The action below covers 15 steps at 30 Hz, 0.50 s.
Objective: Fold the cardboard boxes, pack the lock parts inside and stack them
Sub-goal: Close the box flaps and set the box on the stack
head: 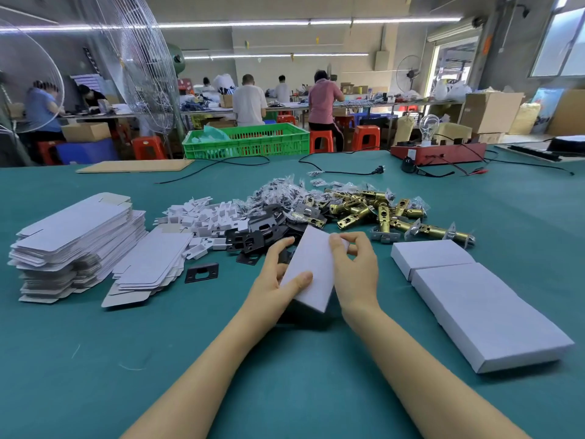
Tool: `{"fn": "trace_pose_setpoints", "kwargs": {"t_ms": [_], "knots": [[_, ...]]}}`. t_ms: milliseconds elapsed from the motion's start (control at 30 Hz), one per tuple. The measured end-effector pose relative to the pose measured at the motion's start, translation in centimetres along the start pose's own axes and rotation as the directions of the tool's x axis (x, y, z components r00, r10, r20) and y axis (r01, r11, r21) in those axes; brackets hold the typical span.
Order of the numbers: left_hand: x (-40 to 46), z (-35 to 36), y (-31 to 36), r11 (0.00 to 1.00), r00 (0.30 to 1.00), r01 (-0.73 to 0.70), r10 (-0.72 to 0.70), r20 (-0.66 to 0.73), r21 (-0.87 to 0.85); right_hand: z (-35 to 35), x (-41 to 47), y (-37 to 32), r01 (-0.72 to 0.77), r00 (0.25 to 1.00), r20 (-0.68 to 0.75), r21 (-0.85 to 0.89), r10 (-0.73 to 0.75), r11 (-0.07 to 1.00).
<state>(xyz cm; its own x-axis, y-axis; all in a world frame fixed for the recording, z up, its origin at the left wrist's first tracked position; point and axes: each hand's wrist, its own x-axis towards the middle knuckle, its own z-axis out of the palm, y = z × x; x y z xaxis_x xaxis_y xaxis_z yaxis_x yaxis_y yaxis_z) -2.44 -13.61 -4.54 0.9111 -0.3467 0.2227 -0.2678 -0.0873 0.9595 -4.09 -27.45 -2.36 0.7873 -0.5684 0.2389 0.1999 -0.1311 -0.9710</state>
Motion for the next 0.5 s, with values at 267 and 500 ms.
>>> {"fn": "trace_pose_setpoints", "kwargs": {"t_ms": [267,500], "knots": [[0.9,-0.6,-0.1,0.948,0.957,0.217,-0.253,-0.139,-0.232,-1.4,1.5,-2.0,0.393,0.77,0.623,-0.633,0.139,0.667],[0.8,-0.6,-0.1,0.97,0.97,0.197,-0.214,-0.114,-0.139,-2.2,1.2,-2.5,0.52,0.628,0.737,-0.637,0.251,0.569]]}}
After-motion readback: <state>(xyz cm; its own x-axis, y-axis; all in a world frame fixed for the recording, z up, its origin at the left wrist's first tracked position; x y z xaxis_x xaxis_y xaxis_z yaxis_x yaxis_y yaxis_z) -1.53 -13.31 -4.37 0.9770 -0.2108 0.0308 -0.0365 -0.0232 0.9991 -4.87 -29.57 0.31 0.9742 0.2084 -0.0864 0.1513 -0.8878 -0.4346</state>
